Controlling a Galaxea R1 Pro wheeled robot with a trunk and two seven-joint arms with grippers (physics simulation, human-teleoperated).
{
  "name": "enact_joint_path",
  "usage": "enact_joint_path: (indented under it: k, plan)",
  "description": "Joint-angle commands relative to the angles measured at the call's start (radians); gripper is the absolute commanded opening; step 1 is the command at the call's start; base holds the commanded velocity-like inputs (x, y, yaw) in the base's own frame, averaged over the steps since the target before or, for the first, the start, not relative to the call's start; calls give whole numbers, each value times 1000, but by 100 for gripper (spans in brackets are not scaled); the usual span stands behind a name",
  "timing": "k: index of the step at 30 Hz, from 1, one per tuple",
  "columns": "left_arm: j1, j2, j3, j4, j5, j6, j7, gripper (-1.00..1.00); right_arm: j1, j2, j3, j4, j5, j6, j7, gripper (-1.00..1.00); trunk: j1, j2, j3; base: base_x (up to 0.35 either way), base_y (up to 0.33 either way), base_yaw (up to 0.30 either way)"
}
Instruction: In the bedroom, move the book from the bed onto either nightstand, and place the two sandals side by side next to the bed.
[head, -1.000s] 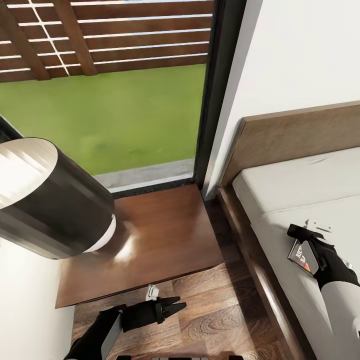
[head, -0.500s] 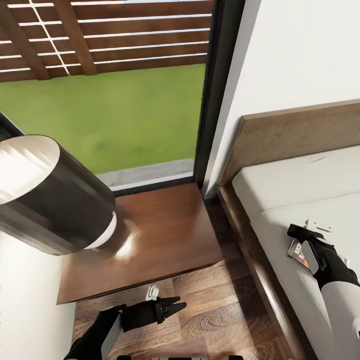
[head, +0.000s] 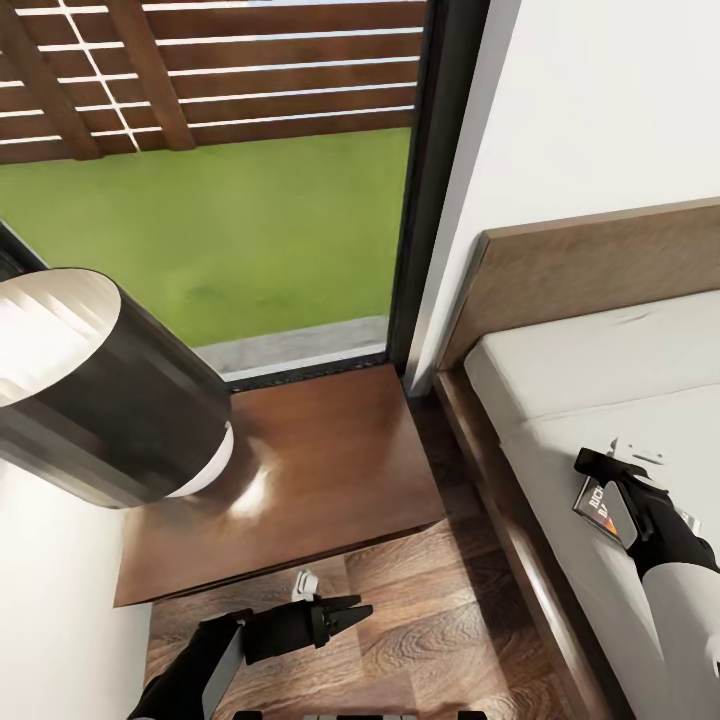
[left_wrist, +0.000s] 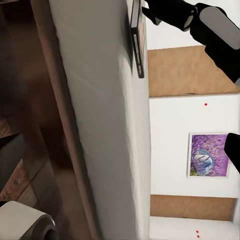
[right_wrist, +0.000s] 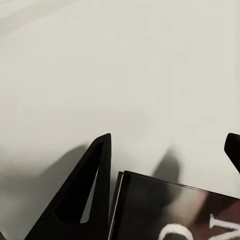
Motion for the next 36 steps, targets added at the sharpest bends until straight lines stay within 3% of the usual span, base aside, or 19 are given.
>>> enact_joint_path:
  k: [1, 9, 15, 36]
  plan:
    - [0, 0, -1, 0, 5, 11, -1, 100, 0, 0, 1, 38, -14, 8, -4, 100, 0, 0, -1, 0, 0, 0]
    - [0, 0, -1, 0, 5, 13, -1, 100, 0, 0, 1, 38, -14, 8, -4, 100, 0, 0, -1, 0, 0, 0]
    - [0, 0, 0, 0, 5, 14, -1, 100, 0, 0, 1, 38, -14, 8, -4, 100, -23, 42, 18, 0, 0, 0]
    - [0, 0, 0, 0, 5, 14, -2, 100, 0, 0, 1, 38, -14, 8, -4, 100, -27, 49, 21, 0, 0, 0]
